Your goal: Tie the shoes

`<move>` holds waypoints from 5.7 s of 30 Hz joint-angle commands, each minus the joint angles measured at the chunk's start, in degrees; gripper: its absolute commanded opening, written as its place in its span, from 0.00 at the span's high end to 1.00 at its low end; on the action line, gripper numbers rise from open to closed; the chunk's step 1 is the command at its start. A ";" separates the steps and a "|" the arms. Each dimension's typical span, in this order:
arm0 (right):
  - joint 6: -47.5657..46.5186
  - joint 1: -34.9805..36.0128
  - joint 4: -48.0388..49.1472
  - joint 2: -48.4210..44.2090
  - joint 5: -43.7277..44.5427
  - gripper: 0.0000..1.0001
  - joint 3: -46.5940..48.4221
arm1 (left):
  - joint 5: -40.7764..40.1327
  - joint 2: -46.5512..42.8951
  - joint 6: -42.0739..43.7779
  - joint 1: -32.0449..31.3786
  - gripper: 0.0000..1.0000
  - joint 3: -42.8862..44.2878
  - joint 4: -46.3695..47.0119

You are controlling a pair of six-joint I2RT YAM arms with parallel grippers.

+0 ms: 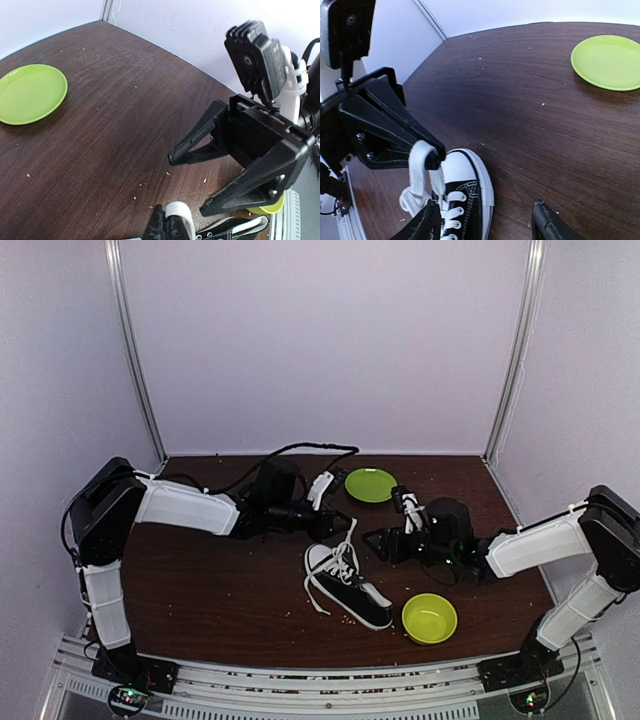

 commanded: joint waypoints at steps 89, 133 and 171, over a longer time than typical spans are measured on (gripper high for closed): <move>10.95 1.36 6.60 5.37 -2.13 1.00 3.70 | -5.47 -8.17 2.17 0.43 0.50 -9.48 -0.72; 11.08 1.28 -4.86 -8.42 18.17 1.00 -3.03 | -25.31 -20.03 -5.94 -5.62 1.00 -30.28 -17.74; 3.56 -2.86 -26.37 -18.55 10.54 0.98 -5.56 | -10.44 -23.09 -17.26 -5.49 0.36 -23.44 -27.53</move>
